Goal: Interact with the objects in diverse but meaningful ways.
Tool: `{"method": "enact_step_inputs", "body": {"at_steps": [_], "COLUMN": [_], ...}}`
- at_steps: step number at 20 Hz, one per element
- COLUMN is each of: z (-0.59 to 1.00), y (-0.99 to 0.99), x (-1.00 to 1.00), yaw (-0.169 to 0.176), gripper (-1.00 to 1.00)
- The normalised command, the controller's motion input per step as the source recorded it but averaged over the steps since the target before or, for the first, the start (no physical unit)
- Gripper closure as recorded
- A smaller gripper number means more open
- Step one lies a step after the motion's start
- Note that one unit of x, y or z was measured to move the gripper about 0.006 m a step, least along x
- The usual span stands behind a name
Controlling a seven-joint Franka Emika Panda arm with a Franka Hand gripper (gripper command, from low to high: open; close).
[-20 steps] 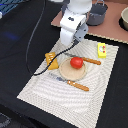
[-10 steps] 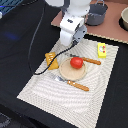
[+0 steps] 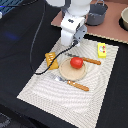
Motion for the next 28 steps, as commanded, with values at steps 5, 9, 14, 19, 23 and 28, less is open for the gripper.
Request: {"method": "enact_step_inputs", "body": {"at_steps": [5,9,14,19,23,28], "z": [0.39,0.3,0.07,-0.01,0.36,0.17], "y": [0.13,0.16,0.11,0.01,0.11,0.09], "x": [0.45,0.58,0.62,0.22,0.99,1.0], "yaw": [-0.23,-0.174,-0.106,-0.003,0.0,0.0], "gripper": [-1.0,-1.0,-1.0,-1.0,-1.0,-1.0]}}
